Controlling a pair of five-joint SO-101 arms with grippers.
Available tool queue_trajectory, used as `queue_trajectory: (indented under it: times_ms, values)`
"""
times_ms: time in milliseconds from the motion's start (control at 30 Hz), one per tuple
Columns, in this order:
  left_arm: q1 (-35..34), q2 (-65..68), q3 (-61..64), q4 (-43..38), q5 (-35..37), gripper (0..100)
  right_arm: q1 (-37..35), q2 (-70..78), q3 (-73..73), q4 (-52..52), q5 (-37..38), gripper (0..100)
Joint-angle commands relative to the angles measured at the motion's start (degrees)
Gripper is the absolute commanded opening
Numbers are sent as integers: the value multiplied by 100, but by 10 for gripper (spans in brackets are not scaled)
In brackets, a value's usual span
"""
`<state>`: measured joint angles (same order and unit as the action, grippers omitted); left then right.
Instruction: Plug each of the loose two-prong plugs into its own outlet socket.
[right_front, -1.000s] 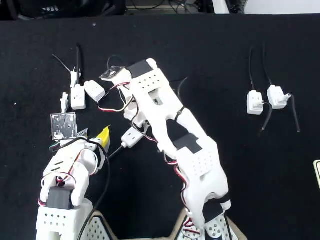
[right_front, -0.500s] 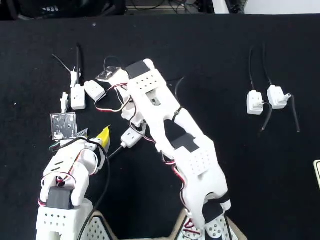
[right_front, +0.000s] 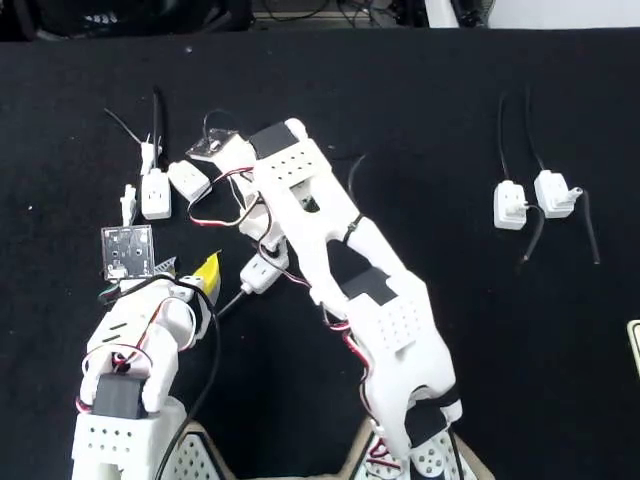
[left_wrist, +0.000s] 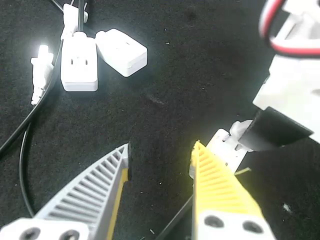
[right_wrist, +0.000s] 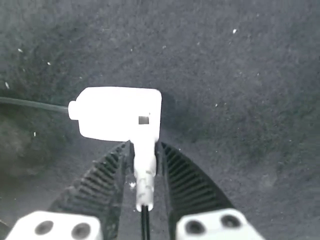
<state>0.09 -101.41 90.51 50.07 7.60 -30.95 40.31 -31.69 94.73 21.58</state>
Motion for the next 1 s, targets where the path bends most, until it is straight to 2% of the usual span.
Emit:
queue_trajectory:
  times_ms: [0, 400, 667, 967]
  values:
    - [-66, -62, -101, -97, -35, 202, -220, 242, 119, -387, 53, 10]
    - [-66, -62, -110, -88, -35, 203, -290, 286, 127, -554, 18, 10]
    - [-66, -62, -110, -70, -35, 203, -325, 277, 532, -1055, 18, 10]
    - [-66, -62, -110, -70, -35, 203, 123, -655, 312, -176, 44, 10]
